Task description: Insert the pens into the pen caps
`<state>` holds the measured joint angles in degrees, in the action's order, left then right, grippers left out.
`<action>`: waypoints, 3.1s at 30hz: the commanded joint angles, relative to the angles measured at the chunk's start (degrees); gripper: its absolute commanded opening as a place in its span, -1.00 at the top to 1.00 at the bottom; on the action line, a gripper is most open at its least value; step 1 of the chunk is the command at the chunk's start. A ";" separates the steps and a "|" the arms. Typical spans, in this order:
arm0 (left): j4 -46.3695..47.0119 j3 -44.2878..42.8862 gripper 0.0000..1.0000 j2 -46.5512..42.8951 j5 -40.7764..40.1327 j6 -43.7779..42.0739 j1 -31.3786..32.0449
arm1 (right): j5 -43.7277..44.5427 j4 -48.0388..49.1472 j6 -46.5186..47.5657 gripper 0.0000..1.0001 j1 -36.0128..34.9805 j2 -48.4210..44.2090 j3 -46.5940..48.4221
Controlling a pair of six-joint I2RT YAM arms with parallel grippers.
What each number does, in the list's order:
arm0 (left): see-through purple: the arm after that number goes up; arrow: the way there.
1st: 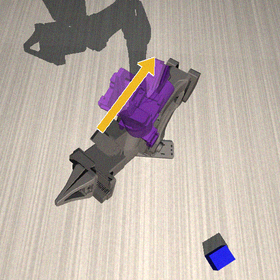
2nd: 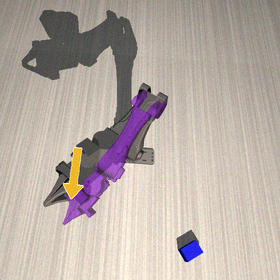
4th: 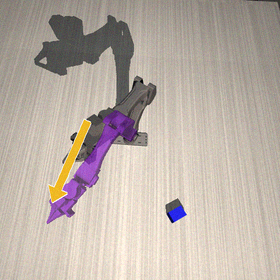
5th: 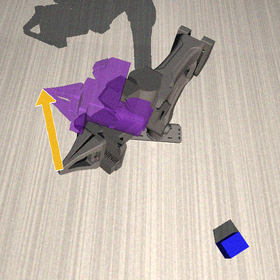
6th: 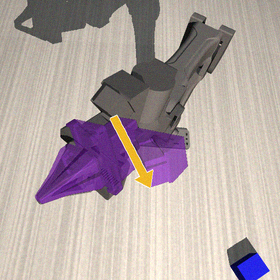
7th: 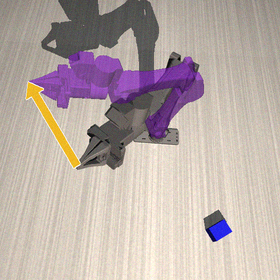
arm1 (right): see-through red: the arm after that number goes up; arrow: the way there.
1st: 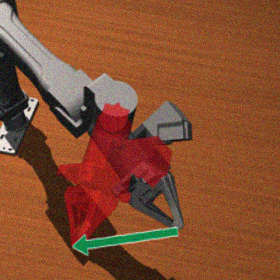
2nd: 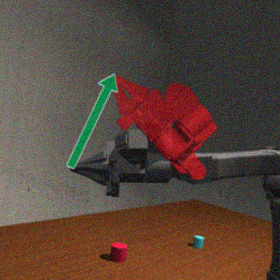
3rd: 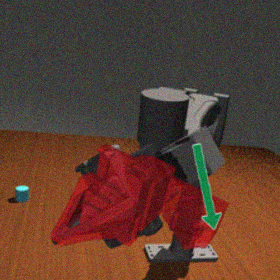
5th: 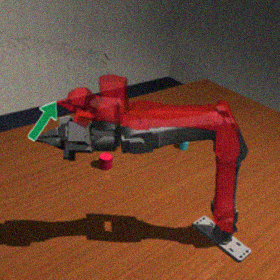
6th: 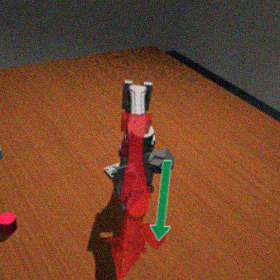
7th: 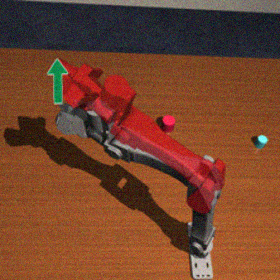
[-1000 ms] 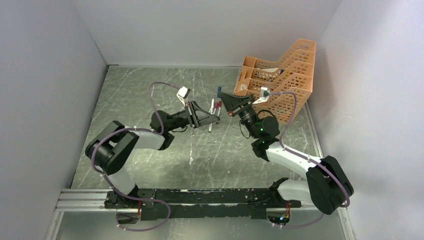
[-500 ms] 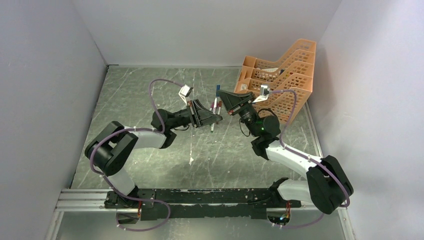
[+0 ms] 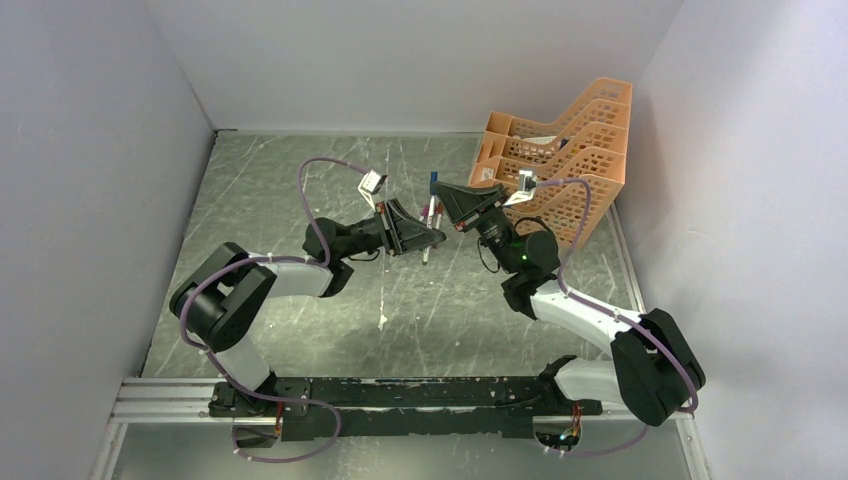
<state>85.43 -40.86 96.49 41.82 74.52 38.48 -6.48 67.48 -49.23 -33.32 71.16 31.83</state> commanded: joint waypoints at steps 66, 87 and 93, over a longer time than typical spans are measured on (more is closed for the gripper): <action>-31.93 -14.68 0.86 -6.68 15.26 -43.83 -0.56 | -6.76 -29.54 19.87 0.14 0.45 -16.46 6.81; -34.52 -23.03 0.87 -4.71 17.57 -42.85 -0.26 | -9.72 -38.96 17.93 1.00 0.47 -17.85 4.85; -38.66 -30.23 0.87 -3.76 19.12 -44.75 -0.47 | -13.83 -41.82 15.50 1.00 0.36 -19.24 1.83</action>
<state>44.62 -63.33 93.03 62.83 31.68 38.00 -12.67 35.94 -31.27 -32.08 51.66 37.28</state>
